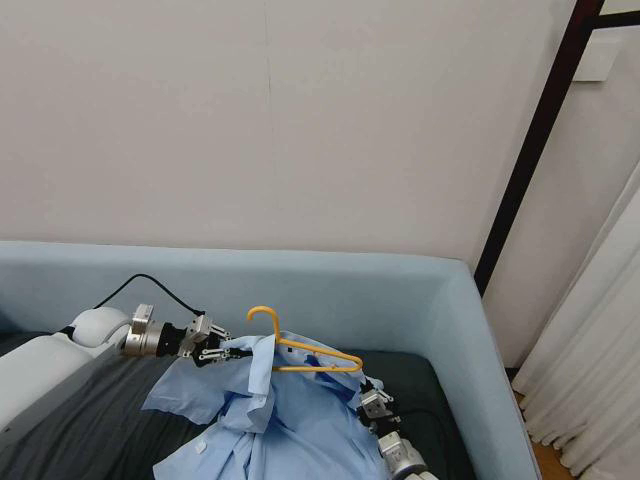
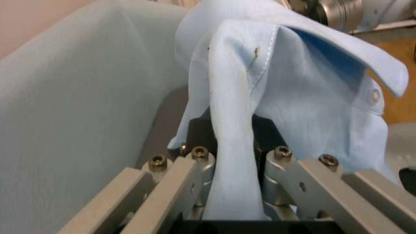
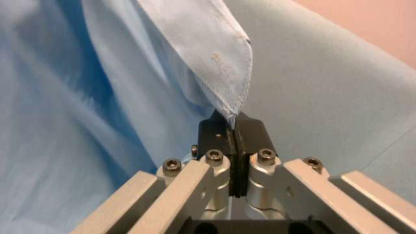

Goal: Pick up the clothes from the sofa and hang them on the clothes hanger.

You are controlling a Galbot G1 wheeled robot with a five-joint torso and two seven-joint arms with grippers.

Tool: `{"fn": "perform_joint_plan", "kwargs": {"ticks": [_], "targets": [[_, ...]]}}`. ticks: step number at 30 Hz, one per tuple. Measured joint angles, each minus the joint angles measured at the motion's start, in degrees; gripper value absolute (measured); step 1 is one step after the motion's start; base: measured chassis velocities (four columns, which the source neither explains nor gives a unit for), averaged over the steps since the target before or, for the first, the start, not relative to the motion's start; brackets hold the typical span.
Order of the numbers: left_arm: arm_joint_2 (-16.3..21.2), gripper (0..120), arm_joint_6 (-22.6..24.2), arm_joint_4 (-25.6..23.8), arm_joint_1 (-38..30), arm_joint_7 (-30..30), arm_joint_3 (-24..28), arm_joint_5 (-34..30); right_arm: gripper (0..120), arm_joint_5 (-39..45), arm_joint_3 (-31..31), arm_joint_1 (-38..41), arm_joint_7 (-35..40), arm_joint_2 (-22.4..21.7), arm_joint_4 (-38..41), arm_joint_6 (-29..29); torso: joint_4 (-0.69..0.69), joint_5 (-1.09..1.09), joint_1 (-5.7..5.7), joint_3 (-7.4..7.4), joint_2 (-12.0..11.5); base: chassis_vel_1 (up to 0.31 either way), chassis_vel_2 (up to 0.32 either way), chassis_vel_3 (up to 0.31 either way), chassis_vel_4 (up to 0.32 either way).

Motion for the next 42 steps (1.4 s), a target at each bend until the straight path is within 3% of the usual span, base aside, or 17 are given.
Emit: {"fn": "perform_joint_plan", "kwargs": {"ticks": [8, 23, 42], "targets": [[0.15, 8, -0.83, 1.18, 0.59, 0.73, -0.51, 2.18, 0, 0.37, 0.51, 0.88, -0.32, -0.42, 1.69, -0.68, 0.02, 0.0, 0.0, 0.0, 0.0, 0.0, 0.0, 0.0, 0.0], [-2.23, 8, -0.87, 3.28, -1.08, -0.54, 0.3, 5.94, 0, 1.85, 1.89, 0.04, -0.8, -5.96, 10.58, -1.75, 0.0, 0.0, 0.0, 0.0, 0.0, 0.0, 0.0, 0.0, 0.0], [-12.23, 8, -1.97, 7.3, -5.41, -7.36, 4.85, 10.15, 0, 6.52, 3.17, -0.02, 1.09, -13.7, 23.5, -7.96, 0.0, 0.01, 0.0, 0.0, 0.0, 0.0, 0.0, 0.0, 0.0]]}}
